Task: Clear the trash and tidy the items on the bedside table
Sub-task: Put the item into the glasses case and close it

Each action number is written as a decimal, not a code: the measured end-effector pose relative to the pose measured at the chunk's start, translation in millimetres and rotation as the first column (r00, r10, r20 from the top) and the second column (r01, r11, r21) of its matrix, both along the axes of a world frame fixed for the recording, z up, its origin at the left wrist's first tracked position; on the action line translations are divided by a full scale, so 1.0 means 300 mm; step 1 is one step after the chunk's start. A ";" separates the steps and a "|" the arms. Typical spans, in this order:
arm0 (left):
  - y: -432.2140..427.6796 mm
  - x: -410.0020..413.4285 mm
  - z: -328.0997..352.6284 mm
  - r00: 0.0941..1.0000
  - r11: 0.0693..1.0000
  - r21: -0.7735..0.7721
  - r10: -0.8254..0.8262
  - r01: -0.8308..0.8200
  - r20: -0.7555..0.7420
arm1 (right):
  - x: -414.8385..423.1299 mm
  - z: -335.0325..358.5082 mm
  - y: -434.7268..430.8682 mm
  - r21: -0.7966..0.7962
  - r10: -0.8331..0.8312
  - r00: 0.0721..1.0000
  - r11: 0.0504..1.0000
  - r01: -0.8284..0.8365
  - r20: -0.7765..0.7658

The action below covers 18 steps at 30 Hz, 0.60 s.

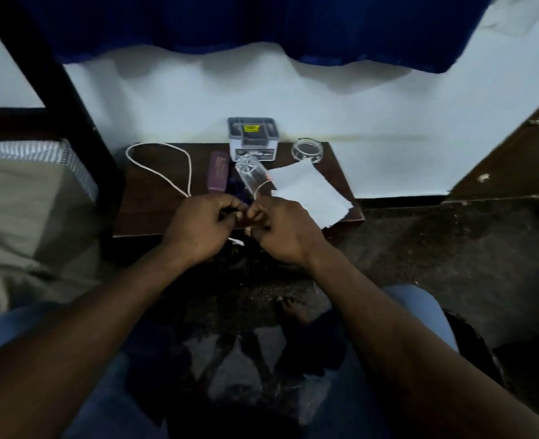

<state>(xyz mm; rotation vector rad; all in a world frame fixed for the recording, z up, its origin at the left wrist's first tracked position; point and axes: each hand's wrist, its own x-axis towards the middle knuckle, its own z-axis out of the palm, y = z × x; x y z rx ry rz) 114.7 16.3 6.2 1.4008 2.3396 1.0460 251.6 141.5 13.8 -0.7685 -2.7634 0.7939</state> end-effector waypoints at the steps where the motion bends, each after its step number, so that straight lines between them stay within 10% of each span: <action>1: 0.001 -0.025 -0.030 1.000 1.000 -0.007 0.015 -0.015 0.017 | -0.025 -0.018 0.011 0.000 0.024 0.999 1.000 -0.024 0.024; 18: 0.202 -0.225 -0.196 0.997 0.969 -0.246 -0.040 0.024 -0.058 | -0.304 -0.192 0.212 0.106 0.017 0.987 0.994 -0.035 0.162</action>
